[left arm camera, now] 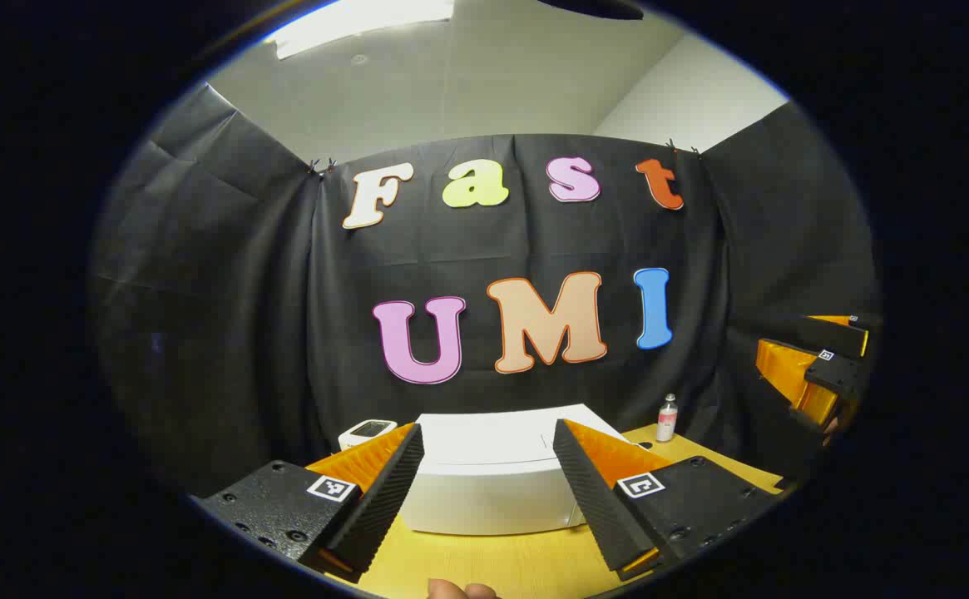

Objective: Open the microwave oven with the left hand, put the food in, and close the microwave oven.

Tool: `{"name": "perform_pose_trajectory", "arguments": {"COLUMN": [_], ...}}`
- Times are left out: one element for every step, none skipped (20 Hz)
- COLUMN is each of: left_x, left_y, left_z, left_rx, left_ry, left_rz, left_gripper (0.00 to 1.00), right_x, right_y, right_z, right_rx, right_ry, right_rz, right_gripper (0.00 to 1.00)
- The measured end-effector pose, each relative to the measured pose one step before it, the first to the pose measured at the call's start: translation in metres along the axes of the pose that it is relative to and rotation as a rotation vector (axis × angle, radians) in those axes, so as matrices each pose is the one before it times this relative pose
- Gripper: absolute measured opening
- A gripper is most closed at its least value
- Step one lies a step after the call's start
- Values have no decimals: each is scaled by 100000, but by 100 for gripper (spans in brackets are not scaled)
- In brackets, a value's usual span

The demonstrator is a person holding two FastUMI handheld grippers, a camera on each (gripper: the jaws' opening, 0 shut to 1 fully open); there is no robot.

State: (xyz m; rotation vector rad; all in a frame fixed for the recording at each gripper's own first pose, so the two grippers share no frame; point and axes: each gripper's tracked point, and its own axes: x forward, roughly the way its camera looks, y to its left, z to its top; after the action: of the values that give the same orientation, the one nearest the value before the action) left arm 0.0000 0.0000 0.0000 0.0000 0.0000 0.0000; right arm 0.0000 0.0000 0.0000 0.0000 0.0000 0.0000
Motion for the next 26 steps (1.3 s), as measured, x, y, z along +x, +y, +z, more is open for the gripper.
{"name": "perform_pose_trajectory", "arguments": {"left_x": [204,123,152,139,157,162,192,167,93,86,97,262,95,180,59,14,57,118,120,19,88,113,102,140,97,139], "left_y": [-169,-54,75,214,153,123,275,121,159,114,47,14,44,-31,-75,-69,3,88,26,32,-85,-60,-60,-122,-72,-20], "left_z": [-140,-75,-12,56,-5,-136,-160,-135,-36,95,10,-55,4,46,-93,-217,-200,-63,0,36,-120,-12,0,3,-90,-78], "left_rx": [157,125,-164,-575,-443,210,318,10,-71,-102,-7,294,167,-63,-186,-137,81,-58,30,116,217,167,-83,-111,131,101], "left_ry": [594,354,230,-492,-153,315,374,381,-53,-55,-501,58,-54,204,84,277,516,255,67,-70,76,-10,-30,-51,306,289], "left_rz": [-759,-429,-33,437,354,350,631,168,387,175,256,-45,11,-166,-118,-138,188,105,122,94,6,-124,-61,-355,-113,-91], "left_gripper": [98,98,98,98,98,98,98,98,99,99,98,99,98,98,98,98,98,98,99,99,99,99,99,99,99,99], "right_x": [156,256,282,224,220,245,192,178,229,161,36,99,141,134,29,74,96,89,102,111,-8,97,19,19,60,83], "right_y": [-29,39,74,-8,-26,34,-80,-34,24,-24,96,168,256,22,64,51,-59,-83,-212,-62,-17,-128,-115,-54,12,-55], "right_z": [-142,88,82,31,-145,6,-15,-117,-27,43,-40,-32,-35,-19,-161,21,-23,143,-40,7,-152,-100,-277,-277,-137,-63], "right_rx": [96,28,120,13,87,164,69,-56,-59,109,93,-265,-460,-379,21,50,-240,-153,-12,58,53,-73,-442,-503,-260,47], "right_ry": [-6,-51,-265,-109,13,20,-56,-25,-30,-133,-168,147,24,86,68,-39,-21,-222,-142,55,144,139,274,453,368,226], "right_rz": [-324,-224,-267,-326,-195,-165,-147,-91,-54,-205,179,175,261,-96,213,76,-359,-312,-359,-289,-255,-157,-161,-124,-82,-60], "right_gripper": [100,100,100,100,100,100,100,100,100,100,100,96,100,96,96,96,96,96,96,96,100,100,100,96,96,96]}}
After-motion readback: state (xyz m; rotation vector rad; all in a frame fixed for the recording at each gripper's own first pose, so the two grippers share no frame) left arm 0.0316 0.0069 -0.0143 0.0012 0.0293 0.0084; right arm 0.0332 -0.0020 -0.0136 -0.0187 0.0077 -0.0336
